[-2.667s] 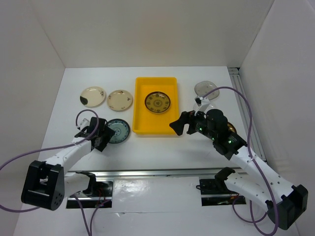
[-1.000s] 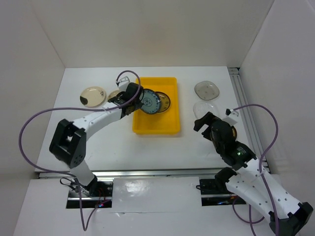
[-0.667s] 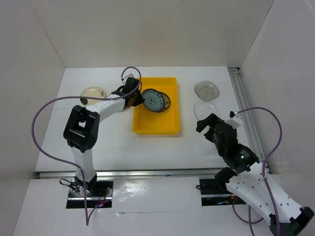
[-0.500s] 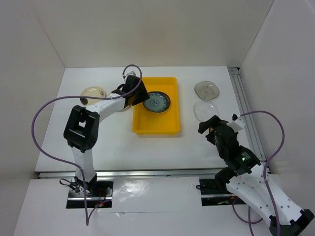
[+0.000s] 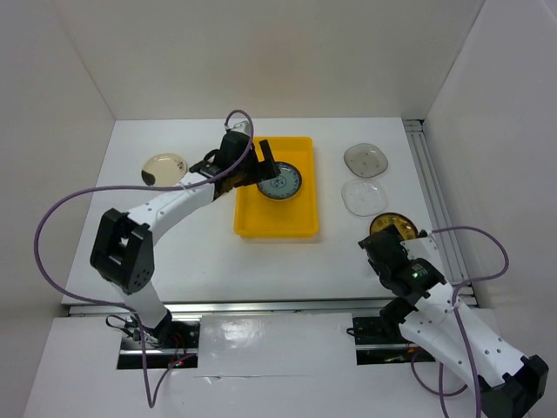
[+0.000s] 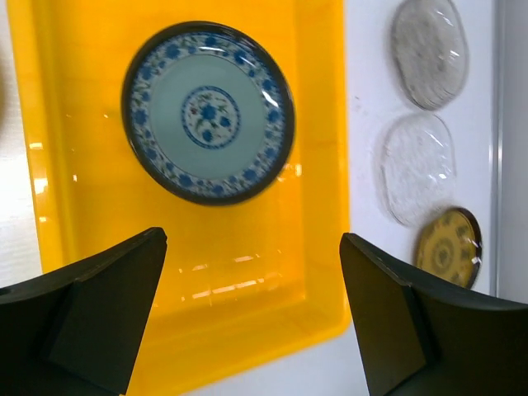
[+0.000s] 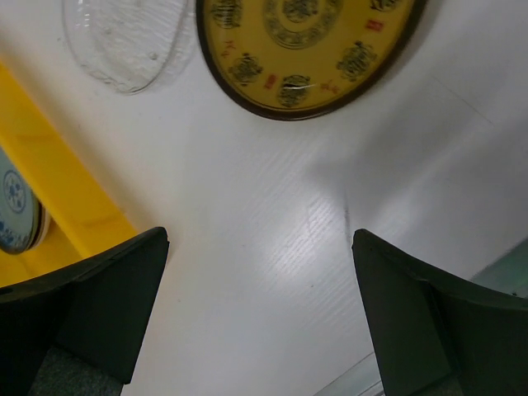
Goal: Place the plates into the plastic bin on the countertop
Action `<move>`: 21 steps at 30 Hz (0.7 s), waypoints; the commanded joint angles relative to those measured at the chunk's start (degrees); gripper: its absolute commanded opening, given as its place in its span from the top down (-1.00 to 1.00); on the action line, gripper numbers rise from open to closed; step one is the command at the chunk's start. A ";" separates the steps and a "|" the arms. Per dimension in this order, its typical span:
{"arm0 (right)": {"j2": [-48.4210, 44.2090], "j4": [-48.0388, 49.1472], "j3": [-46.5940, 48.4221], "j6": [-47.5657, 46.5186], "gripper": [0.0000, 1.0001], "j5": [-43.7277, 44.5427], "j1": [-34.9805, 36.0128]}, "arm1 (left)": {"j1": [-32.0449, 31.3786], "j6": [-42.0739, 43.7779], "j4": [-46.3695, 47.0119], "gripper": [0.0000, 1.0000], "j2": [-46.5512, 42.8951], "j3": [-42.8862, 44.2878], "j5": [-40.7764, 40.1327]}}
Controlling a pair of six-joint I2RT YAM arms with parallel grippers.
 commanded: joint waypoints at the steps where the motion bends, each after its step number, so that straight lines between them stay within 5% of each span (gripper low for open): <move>1: -2.80 -4.37 -3.12 12.56 -1.00 4.41 -0.35 | -1.98 3.36 -1.90 -1.00 -6.44 -2.16 1.88; 7: -5.27 0.20 -7.96 17.24 -0.96 11.27 -0.35 | -3.92 4.76 -4.53 -1.00 -13.30 -7.96 3.98; 14: 9.46 5.03 -7.26 19.09 -0.90 14.61 -2.98 | -4.45 5.29 -5.15 -1.00 -23.58 -16.22 4.51; 21: 14.32 16.45 -10.33 15.50 -0.79 15.50 -6.14 | -5.59 5.29 -5.85 -1.00 -29.57 -19.22 4.51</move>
